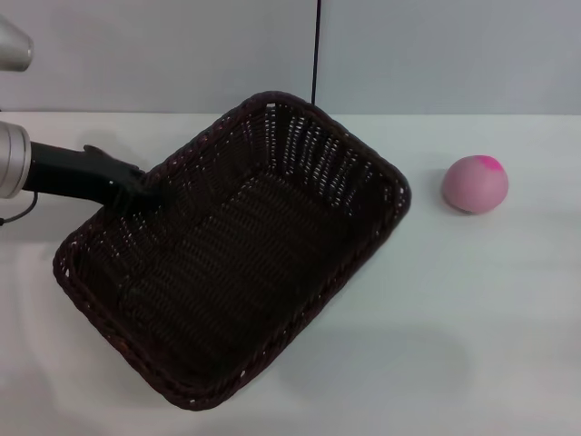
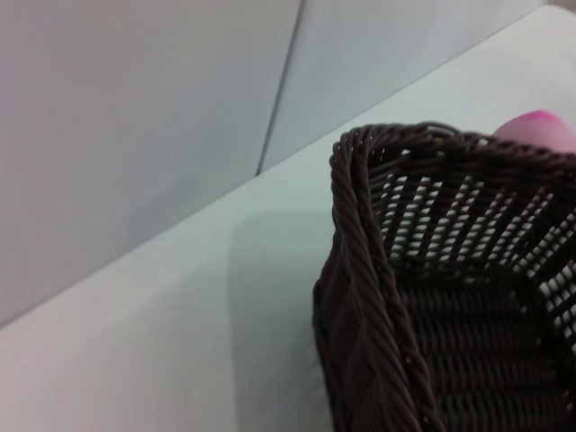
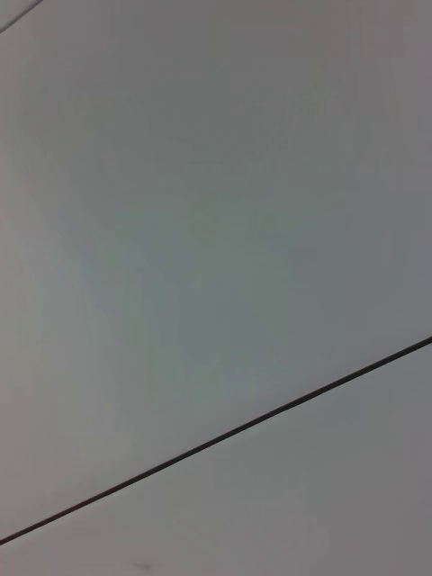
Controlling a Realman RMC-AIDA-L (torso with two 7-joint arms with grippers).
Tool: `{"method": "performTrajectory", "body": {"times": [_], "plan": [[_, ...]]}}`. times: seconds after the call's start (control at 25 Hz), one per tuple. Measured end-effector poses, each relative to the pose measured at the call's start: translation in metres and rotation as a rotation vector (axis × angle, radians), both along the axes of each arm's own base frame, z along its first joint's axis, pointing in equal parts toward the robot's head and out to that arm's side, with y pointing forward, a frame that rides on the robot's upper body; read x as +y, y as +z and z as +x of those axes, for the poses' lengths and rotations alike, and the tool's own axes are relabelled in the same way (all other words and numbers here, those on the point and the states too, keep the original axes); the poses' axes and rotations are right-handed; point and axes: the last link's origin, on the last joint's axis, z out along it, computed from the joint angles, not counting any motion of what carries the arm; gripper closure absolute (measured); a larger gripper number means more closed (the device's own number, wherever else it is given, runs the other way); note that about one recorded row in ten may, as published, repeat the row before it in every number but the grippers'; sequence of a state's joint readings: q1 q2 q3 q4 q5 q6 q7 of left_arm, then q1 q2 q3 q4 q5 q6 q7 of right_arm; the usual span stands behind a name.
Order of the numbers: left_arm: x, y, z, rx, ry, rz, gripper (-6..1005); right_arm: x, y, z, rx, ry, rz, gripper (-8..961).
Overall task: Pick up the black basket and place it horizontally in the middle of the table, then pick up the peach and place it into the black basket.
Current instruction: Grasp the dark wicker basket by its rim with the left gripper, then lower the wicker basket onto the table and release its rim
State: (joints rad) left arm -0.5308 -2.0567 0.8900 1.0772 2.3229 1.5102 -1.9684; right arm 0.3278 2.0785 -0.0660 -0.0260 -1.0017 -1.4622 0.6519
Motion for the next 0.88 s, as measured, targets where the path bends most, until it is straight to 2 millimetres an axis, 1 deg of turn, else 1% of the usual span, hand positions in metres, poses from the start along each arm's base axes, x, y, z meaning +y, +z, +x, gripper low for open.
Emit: {"method": "performTrajectory", "body": {"times": [0.08,0.2,0.24,0.32,0.36,0.4,0.44,0.68,0.84,0.88], "plan": [[-0.001,0.004,0.008,-0.05,-0.035,-0.008,812,0.001,0.0,0.0,0.002,-0.004,-0.003,460],[-0.002,0.009,0.013,-0.096,-0.061,-0.007,810,0.001,-0.001,0.001,0.005,-0.005,-0.006,460],[-0.003,0.015,0.018,-0.142,-0.082,-0.003,809,0.001,-0.001,0.0,0.006,-0.006,-0.007,460],[-0.003,0.018,0.02,-0.162,-0.091,0.001,808,0.001,-0.001,0.001,0.006,-0.006,-0.007,460],[-0.004,0.026,0.023,-0.204,-0.112,0.011,808,0.001,-0.002,0.001,0.006,-0.006,-0.007,460],[-0.004,0.026,0.023,-0.204,-0.112,0.011,807,0.001,-0.002,0.001,0.006,-0.006,-0.007,459],[-0.005,0.032,0.027,-0.238,-0.135,0.016,806,0.001,-0.002,0.001,0.007,-0.008,-0.008,459],[-0.009,0.038,0.032,-0.286,-0.177,0.002,802,0.001,-0.002,0.002,0.009,-0.012,-0.011,459],[-0.014,0.038,0.05,-0.288,-0.289,-0.096,800,0.002,-0.002,0.001,0.009,-0.011,-0.012,459],[-0.014,0.038,0.05,-0.288,-0.289,-0.096,799,0.002,-0.002,0.001,0.009,-0.011,-0.012,459]]}}
